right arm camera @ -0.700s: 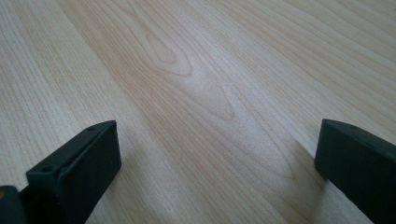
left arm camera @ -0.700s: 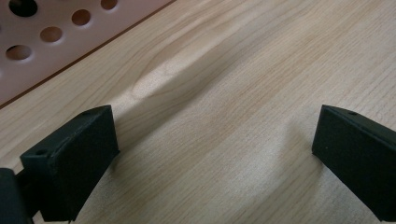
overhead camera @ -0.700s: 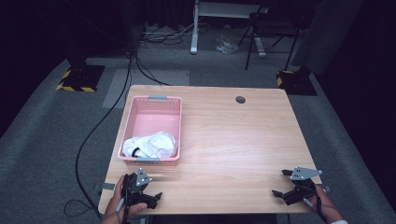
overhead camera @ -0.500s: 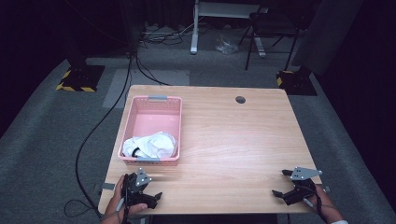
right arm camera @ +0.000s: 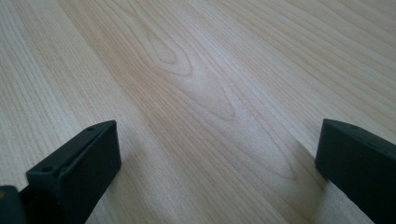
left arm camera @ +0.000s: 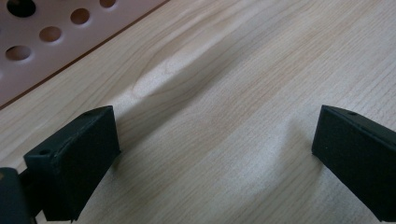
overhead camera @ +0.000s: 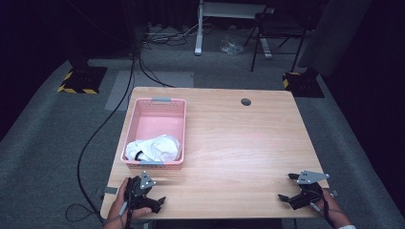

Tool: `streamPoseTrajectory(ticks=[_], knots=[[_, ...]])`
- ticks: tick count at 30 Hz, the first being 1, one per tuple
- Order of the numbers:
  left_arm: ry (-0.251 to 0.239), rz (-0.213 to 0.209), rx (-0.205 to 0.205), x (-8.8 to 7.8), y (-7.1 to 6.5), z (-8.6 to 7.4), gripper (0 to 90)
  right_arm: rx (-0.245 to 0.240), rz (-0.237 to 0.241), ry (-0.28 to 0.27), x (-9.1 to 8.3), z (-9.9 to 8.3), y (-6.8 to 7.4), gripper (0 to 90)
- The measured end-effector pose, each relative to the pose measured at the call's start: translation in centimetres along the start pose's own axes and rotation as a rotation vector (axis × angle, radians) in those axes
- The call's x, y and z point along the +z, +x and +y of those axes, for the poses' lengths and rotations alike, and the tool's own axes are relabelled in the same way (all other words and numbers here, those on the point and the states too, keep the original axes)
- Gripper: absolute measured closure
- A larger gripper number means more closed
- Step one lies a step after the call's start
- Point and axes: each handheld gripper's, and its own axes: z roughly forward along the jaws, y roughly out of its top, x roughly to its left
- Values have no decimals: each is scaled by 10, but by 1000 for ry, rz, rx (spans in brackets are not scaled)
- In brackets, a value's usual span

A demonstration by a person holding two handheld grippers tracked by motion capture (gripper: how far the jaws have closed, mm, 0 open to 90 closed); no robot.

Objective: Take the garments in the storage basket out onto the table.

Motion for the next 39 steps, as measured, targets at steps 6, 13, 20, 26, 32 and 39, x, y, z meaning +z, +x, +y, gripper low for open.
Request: streamPoseTrajectory(ticks=[6,13,20,26,32,39], knots=[[27,8,-4,-2,-1,2,7,1,-2,0,0,0,0,2],[48,29,-11,-4,-2,4,30,1,-1,0,0,0,0,2],[59,30,1,-11,-3,8,28,1,-2,0,0,0,0,2],[50,41,2,-16,-3,11,29,1,-2,0,0,0,0,2],[35,49,19,-23,-5,16,27,2,-2,0,0,0,0,2],[3,59,18,-32,-4,20,27,1,-2,0,0,0,0,2]])
